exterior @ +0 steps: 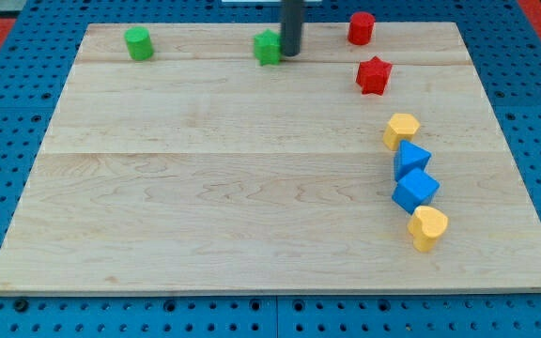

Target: Move the red circle above the red star

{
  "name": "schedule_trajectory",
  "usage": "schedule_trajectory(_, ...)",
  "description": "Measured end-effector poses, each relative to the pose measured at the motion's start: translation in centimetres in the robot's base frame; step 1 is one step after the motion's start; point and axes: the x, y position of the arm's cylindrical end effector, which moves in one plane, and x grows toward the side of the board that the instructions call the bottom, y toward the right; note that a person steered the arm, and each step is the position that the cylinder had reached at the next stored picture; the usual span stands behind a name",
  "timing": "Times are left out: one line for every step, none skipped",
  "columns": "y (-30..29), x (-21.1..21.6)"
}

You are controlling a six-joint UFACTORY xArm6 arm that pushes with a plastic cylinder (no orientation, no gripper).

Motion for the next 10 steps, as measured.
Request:
schedule_trajectory(-3.6, -0.5)
schedule_trajectory(0.5, -3.4)
schedule_trajectory(2.0, -5.5)
schedule_trajectory(4.5, -5.6)
schedule_trajectory(6.1, -5.7)
schedule_trajectory(8.5, -5.5)
schedule_trajectory(10.2, -5.7)
schedule_trajectory(15.0, -5.7)
schedule_trajectory(16.9, -3.5)
schedule_trajectory(14.7, -3.0)
